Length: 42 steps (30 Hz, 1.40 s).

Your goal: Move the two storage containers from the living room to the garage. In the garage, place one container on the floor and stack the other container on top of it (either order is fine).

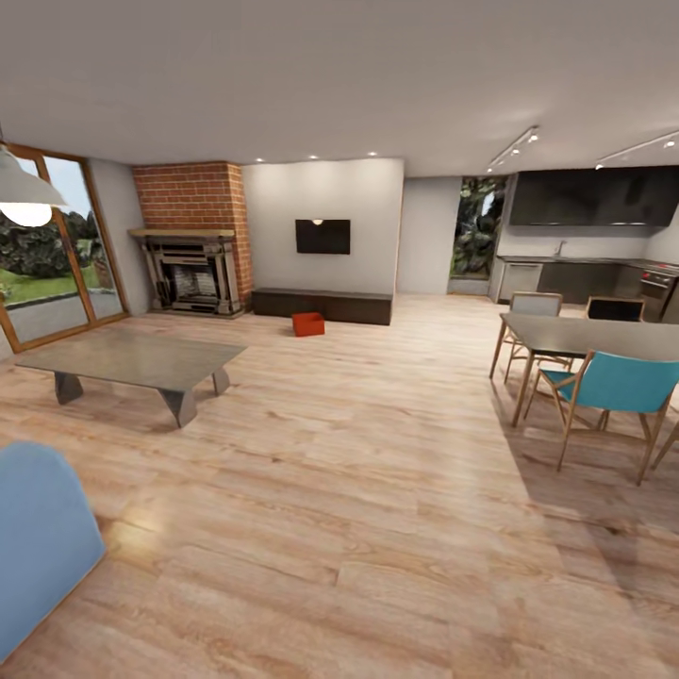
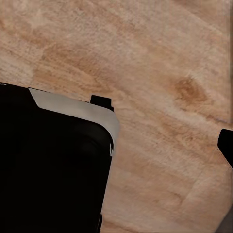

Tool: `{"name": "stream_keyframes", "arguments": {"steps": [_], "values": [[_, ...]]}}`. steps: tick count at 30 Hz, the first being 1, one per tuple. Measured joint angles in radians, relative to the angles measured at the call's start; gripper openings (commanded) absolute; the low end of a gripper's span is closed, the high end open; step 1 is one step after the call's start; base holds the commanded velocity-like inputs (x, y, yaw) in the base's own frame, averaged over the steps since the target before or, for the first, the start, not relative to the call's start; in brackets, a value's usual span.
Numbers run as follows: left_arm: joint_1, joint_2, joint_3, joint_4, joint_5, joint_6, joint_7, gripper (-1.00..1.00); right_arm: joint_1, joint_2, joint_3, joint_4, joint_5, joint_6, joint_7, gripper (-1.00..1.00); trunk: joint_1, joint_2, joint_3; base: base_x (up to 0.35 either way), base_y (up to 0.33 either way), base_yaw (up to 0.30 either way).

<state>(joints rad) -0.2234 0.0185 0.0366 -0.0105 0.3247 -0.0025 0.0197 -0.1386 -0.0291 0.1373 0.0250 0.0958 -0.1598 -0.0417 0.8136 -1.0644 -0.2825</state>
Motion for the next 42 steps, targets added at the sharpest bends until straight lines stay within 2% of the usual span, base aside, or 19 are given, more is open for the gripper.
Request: {"name": "stream_keyframes", "arguments": {"steps": [42], "values": [[0.0,0.003,0.001,0.0,0.002,-0.003,0.0,1.0,0.0,0.002,-0.001,0.0,0.0,-0.002,-0.008,1.0,0.0,0.0,0.0,0.325,0.0,0.0]]}}
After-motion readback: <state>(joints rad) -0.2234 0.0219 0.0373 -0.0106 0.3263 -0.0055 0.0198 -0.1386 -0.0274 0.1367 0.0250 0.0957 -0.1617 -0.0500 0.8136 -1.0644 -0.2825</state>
